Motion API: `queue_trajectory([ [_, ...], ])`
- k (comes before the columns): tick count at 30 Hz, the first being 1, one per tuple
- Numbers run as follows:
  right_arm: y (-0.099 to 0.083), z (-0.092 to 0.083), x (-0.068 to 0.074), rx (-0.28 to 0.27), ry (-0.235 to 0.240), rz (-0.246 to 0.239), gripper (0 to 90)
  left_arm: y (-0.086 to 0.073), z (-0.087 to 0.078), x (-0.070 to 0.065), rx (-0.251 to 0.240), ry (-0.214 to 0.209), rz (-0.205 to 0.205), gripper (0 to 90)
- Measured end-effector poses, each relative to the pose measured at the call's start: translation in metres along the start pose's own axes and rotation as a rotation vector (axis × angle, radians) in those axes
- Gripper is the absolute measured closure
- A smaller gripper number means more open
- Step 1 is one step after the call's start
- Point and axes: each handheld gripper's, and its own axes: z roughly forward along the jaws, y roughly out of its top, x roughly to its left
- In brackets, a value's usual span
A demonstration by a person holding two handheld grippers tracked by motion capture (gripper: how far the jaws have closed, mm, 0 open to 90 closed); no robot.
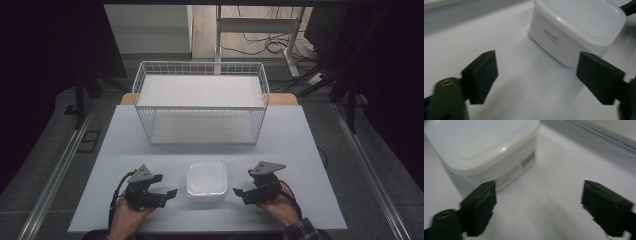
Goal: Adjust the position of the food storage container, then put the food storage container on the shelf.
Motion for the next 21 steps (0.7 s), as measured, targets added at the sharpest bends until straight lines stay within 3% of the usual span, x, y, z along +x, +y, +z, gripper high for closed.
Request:
queue_trajectory([
  [1, -0.002, 0.002, -0.002, 0.007, -0.007, 0.005, 6.6, -0.002, 0.002, 0.004, 0.008, 0.000, -0.020, 10.0],
  [4, -0.002, 0.003, -0.003, 0.003, -0.016, 0.015, 3.0, -0.002, 0.001, 0.009, -0.020, -0.017, -0.039, 6.5],
  [13, -0.001, -0.002, -0.006, -0.041, 0.002, 0.027, 0.9, -0.002, 0.005, 0.007, -0.048, 0.007, 0.017, 2.9],
  [21, 0.010, -0.004, 0.001, -0.058, 0.035, 0.040, 1.3, 0.013, 0.005, -0.002, -0.048, -0.062, 0.008, 3.5],
])
